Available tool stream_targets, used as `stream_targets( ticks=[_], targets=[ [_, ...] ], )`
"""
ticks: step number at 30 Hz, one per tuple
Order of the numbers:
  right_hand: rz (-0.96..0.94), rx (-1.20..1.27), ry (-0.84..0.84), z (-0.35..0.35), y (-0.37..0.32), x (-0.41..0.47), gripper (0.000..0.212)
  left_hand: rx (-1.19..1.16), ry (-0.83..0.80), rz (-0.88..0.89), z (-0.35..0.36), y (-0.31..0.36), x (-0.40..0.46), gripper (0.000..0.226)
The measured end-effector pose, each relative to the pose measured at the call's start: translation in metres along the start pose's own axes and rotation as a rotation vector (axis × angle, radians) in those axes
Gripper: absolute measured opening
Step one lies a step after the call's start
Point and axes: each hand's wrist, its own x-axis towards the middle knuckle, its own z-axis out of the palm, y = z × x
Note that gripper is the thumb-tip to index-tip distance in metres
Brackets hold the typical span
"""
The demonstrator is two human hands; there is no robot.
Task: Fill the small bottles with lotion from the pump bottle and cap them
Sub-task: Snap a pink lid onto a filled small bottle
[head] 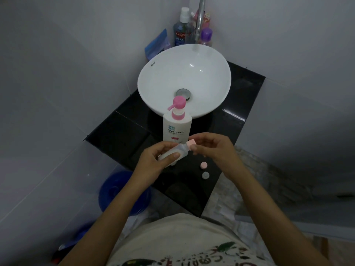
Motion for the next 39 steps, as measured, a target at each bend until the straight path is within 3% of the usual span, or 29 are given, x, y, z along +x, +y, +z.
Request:
stream_targets(
  ticks=[3, 6, 10, 14, 17, 22, 26, 28, 32, 37, 39],
  targets=[
    [-0.036, -0.079, -0.029, -0.005, -0.002, -0.003, 0.026, -0.003, -0.019, -0.004, 0.001, 0.001, -0.001, 0.026],
    [-0.008, -0.208, -0.001, -0.002, -0.005, -0.004, 0.016, 0.000, -0.033, -0.007, 0.002, 0.002, -0.002, 0.024],
    [0.059, -0.377, 0.077, 0.001, -0.008, -0.004, 0.049, -0.002, -0.043, -0.005, 0.002, 0.004, -0.004, 0.024],
    [-0.007, -0.276, -0.093, -0.013, -0.017, -0.007, 0.029, -0.052, -0.033, 0.019, 0.003, 0.011, -0.005, 0.022],
    [-0.023, -0.223, -0.073, -0.014, -0.016, -0.009, 0.013, -0.039, -0.037, 0.025, 0.004, 0.012, -0.006, 0.022],
    [0.033, -0.368, 0.067, -0.006, -0.015, -0.013, 0.037, -0.022, -0.057, 0.035, 0.006, 0.017, -0.009, 0.022],
    [-0.006, -0.257, -0.140, -0.016, -0.017, -0.018, 0.019, -0.027, -0.040, 0.029, 0.006, 0.017, -0.010, 0.022],
    [-0.006, -0.267, -0.121, -0.014, -0.015, -0.019, 0.012, -0.024, -0.044, 0.029, 0.007, 0.017, -0.011, 0.021],
    [0.053, -0.373, -0.010, -0.008, -0.015, -0.020, 0.044, -0.034, -0.064, 0.025, 0.009, 0.020, -0.014, 0.025],
    [-0.025, -0.268, -0.122, -0.015, -0.015, -0.023, 0.009, -0.010, -0.055, 0.026, 0.008, 0.019, -0.013, 0.022],
    [0.007, -0.295, -0.052, -0.010, -0.014, -0.023, 0.015, -0.012, -0.063, 0.029, 0.009, 0.019, -0.014, 0.022]
  ],
)
